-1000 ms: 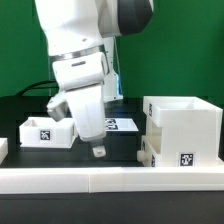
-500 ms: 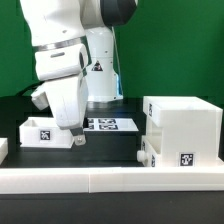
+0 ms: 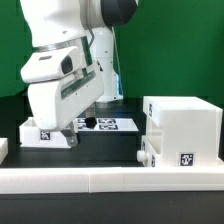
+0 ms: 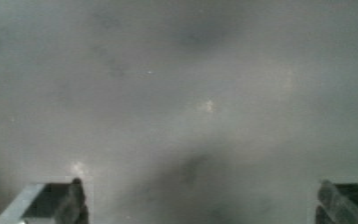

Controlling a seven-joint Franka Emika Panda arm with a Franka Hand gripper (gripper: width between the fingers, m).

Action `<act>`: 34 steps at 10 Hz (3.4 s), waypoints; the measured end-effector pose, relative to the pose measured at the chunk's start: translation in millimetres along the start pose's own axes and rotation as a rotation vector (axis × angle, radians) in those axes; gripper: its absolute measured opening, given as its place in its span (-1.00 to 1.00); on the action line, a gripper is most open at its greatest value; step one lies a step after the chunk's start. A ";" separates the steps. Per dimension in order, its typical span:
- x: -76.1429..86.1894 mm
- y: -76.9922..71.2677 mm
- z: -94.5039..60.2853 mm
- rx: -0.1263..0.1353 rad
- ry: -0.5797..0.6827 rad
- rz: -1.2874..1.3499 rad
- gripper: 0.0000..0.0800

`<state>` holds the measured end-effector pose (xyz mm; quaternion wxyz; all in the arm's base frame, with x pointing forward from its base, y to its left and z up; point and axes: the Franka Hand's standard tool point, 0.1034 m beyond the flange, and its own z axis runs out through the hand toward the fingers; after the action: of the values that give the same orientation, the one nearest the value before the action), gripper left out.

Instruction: Assemble drawer

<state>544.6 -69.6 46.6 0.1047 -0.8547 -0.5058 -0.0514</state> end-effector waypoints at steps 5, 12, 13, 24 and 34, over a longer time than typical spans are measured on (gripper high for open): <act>-8.8 -7.8 -10.1 -0.053 0.016 0.517 0.62; -14.0 -26.1 -18.9 -0.091 0.046 1.012 0.62; -19.7 -28.4 -23.0 -0.107 0.053 1.049 0.62; -26.1 -67.5 -15.3 -0.151 0.041 1.287 0.62; -51.8 -89.0 5.3 -0.233 0.045 1.210 0.62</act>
Offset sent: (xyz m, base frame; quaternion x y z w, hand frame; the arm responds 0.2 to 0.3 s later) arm 0.0000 0.0000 0.0000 0.0000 0.0000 0.1296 0.9916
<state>441.6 -71.1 42.7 0.0318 -0.9947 0.0804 -0.0560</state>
